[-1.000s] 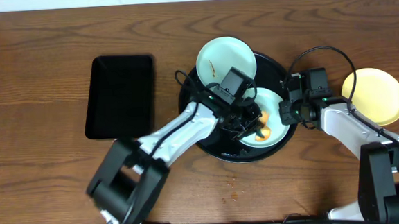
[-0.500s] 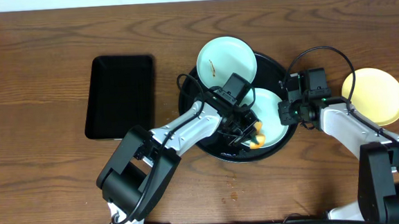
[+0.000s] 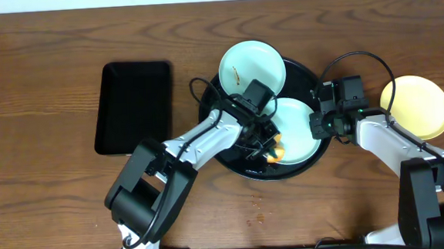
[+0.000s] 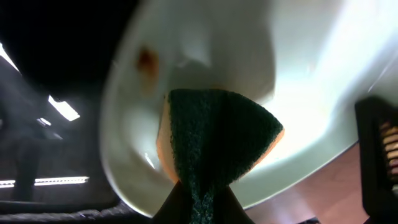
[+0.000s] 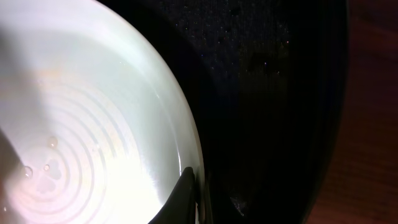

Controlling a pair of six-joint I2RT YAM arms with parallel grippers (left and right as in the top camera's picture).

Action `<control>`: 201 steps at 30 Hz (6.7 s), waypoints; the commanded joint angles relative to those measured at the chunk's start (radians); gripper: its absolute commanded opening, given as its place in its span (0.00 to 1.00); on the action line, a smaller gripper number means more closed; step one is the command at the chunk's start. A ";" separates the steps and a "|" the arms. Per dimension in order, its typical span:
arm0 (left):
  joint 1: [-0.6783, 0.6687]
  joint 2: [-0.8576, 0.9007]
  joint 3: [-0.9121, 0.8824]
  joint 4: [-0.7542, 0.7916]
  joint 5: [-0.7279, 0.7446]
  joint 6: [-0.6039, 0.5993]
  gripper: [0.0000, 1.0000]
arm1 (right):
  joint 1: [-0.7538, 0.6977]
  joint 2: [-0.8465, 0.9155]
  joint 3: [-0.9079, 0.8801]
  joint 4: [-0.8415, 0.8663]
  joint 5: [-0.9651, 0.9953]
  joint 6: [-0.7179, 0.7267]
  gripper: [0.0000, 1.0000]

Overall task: Clean dirty plates on tray and stack at the side
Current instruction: 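Scrub the flat blue plate with the sponge in the left gripper, then carry the sponge with the left gripper back to the rectangular black tray, then lift the cleaned blue plate with the right gripper toward the yellow plate, then set the blue plate onto the yellow plate and open the right gripper, then move the right gripper to the edge of the remaining blue plate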

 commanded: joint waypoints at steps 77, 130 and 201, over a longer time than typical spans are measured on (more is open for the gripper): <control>0.596 -0.523 -0.166 -0.474 -0.713 0.576 0.08 | 0.692 -0.551 0.169 -0.087 1.162 -0.265 0.01; 0.596 -0.523 -0.166 -0.468 -0.711 0.575 0.08 | -0.883 -0.243 0.168 -0.100 0.009 0.283 0.38; 0.596 -0.459 -0.175 -0.440 -0.713 0.575 0.08 | 0.127 0.381 0.183 0.747 -0.003 0.226 0.01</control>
